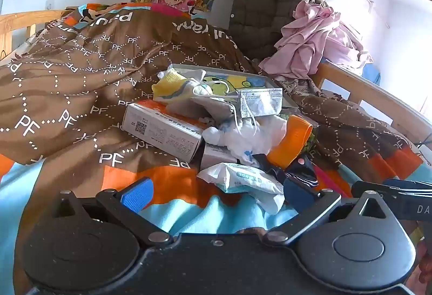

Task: Organize soft objects

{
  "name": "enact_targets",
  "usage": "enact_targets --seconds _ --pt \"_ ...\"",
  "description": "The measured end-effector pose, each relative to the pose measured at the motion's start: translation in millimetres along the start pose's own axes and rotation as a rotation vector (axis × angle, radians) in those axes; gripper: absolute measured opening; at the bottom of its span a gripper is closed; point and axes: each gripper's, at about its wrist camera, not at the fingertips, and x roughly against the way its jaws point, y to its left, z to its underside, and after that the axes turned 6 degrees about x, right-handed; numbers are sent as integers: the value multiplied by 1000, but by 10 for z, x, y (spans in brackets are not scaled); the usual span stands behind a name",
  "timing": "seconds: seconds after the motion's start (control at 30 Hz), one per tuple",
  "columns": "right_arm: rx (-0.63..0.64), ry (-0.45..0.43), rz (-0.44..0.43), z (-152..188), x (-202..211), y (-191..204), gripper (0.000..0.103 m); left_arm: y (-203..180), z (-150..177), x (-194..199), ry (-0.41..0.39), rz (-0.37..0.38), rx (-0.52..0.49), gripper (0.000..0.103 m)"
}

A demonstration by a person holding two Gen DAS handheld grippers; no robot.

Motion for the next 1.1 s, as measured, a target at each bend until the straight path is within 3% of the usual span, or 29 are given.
enact_targets --seconds 1.1 --pt "1 1 1 0 -6 1 103 -32 35 -43 2 4 5 102"
